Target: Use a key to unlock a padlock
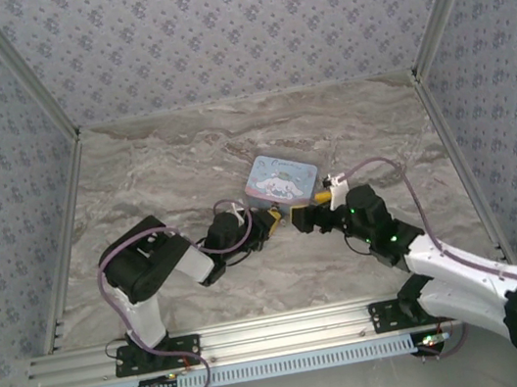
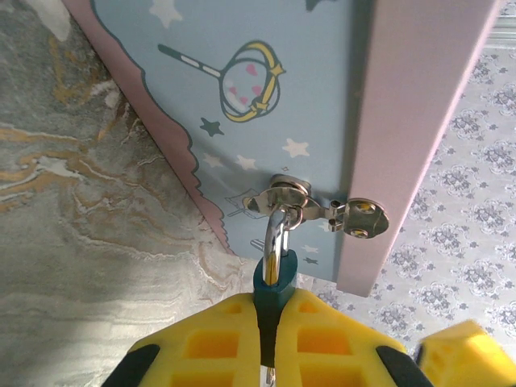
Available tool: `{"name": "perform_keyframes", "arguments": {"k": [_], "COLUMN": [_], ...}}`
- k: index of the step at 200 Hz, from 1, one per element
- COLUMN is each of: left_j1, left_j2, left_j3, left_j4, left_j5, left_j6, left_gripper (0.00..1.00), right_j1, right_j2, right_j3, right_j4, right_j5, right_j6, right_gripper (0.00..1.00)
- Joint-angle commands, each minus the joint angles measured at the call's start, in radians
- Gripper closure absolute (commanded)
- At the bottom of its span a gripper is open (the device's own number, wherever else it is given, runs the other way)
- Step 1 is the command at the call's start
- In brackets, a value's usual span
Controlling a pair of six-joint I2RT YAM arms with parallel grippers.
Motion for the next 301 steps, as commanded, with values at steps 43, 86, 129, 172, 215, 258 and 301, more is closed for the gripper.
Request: {"name": "perform_keyframes", "arguments": {"k": [43,86,129,172,215,258,301], "left_j1": [0.0,0.002,-0.005,-0.01,-0.013,-0.012,-0.014], "left_j2": [-0.052,-0.07,-0.085,-0.087,-0.098,-0.123,-0.126], "left_j3": [0.014,0.018,0.033,0.049,0.054,0.054,0.056], "left_j4": [-0.094,-0.118,-0.141,-0.14,-0.133,-0.16,-0.166], "left_j5": [0.007,0.008,0.015,0.028,0.035,0.033,0.033], "left_j6": [0.0,-0.011,-0.027,-0.064,-0.109,-0.114,-0.119], "left_gripper": [1.0,1.0,1.0,1.0,1.0,1.0,1.0], "right_j1": [0.113,0.285,0.412,0.441,0.442,0.42,0.37], "right_j2": [-0.093,-0.078,0.016,0.111,0.26,0.436,0.501], "right_j3": [0.009,-0.016,-0.054,-0.059,-0.048,-0.011,0.018], "right_j4": [-0.069,-0.03,0.027,0.074,0.144,0.264,0.328], "right_j5": [0.081,0.371,0.641,0.718,0.691,0.653,0.602], "right_j6": [-0.559,-0.839,-0.97,-0.971,-0.985,-1.013,-1.027], "right_gripper": [0.0,0.0,0.1,0.25,0.32,0.42,0.47]}}
